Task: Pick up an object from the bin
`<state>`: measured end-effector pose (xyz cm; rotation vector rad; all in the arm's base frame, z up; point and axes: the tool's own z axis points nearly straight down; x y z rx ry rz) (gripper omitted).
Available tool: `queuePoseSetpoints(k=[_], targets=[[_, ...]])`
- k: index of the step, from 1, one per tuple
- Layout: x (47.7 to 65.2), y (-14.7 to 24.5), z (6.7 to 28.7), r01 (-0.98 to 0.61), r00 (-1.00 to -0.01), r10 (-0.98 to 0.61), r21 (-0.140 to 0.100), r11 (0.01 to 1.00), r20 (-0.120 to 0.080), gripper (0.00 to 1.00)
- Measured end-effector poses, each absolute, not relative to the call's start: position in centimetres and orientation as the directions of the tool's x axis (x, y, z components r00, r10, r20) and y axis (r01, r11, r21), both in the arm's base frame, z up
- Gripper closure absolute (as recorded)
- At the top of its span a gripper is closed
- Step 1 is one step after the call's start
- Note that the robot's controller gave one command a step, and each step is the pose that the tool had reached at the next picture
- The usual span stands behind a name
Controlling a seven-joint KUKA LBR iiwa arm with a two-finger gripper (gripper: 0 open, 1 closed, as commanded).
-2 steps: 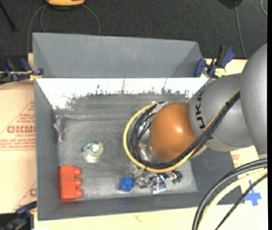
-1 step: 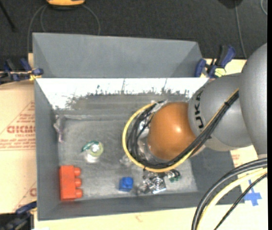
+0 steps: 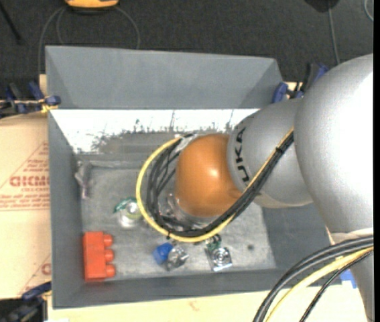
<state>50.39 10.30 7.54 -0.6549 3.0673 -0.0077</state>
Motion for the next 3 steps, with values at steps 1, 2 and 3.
queuePoseSetpoints(k=[1,2,3], targets=[[50.4,10.3,7.8,-0.406,-0.914,-0.406,-0.004,0.914,-0.003,1.0],[49.8,9.9,22.7,-0.432,-0.902,-0.432,-0.004,0.902,-0.011,1.0],[50.2,12.8,16.2,-0.436,-0.9,-0.436,0.003,0.9,0.001,1.0]])
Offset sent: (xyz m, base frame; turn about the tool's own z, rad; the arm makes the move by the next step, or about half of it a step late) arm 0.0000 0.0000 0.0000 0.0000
